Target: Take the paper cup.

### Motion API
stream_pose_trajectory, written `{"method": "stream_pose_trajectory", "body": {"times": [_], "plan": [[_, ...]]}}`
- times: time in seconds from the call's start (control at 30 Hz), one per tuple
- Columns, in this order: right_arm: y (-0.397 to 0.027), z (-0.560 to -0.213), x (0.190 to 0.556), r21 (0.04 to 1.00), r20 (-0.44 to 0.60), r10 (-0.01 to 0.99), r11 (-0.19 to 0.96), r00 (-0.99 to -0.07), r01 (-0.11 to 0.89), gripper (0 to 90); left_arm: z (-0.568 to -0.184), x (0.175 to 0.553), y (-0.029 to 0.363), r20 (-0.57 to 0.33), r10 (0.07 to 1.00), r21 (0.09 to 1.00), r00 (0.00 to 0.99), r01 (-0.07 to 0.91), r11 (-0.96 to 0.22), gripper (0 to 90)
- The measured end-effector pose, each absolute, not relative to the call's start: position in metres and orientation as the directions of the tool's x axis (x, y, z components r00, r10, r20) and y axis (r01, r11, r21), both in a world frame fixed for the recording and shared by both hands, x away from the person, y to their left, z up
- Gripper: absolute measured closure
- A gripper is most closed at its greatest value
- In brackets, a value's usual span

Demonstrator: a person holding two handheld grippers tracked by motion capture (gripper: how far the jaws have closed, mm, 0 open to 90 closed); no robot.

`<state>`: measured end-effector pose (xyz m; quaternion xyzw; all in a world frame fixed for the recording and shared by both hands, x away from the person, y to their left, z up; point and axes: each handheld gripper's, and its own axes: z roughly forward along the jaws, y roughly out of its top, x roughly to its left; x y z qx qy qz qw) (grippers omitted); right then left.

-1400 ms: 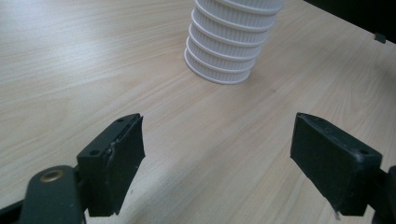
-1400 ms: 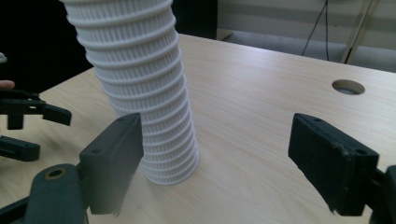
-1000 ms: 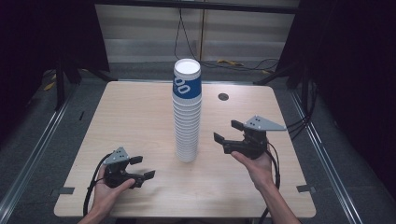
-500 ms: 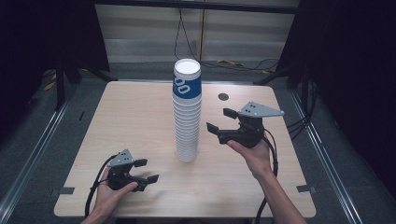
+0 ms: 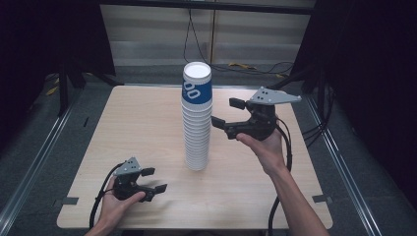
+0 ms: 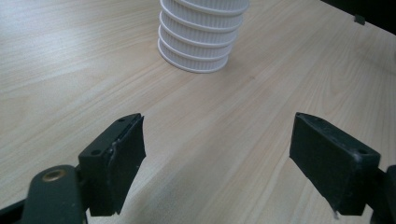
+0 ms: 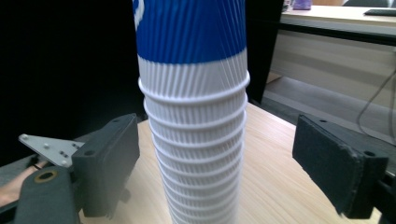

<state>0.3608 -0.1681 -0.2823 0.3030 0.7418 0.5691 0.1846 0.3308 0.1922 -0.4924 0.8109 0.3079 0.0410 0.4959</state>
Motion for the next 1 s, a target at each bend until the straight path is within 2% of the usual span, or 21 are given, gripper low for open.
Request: {"method": "stream_pose_trajectory", "body": {"times": [0.17,0.33,1.0], "plan": [[-0.164,-0.279,0.363,0.966,0.079,0.653,0.137,-0.753,0.22,14.3,-0.493,0.331,0.192,-0.226,0.543,0.827,0.809,0.454,-0.332,17.9],[-0.158,-0.268,0.368,0.964,0.081,0.615,0.152,-0.784,0.218,17.8,-0.493,0.332,0.192,-0.234,0.541,0.825,0.808,0.46,-0.329,17.9],[-0.126,-0.237,0.398,0.942,0.06,0.56,0.241,-0.826,0.232,15.0,-0.494,0.333,0.191,-0.225,0.549,0.82,0.805,0.461,-0.34,17.9]]}}
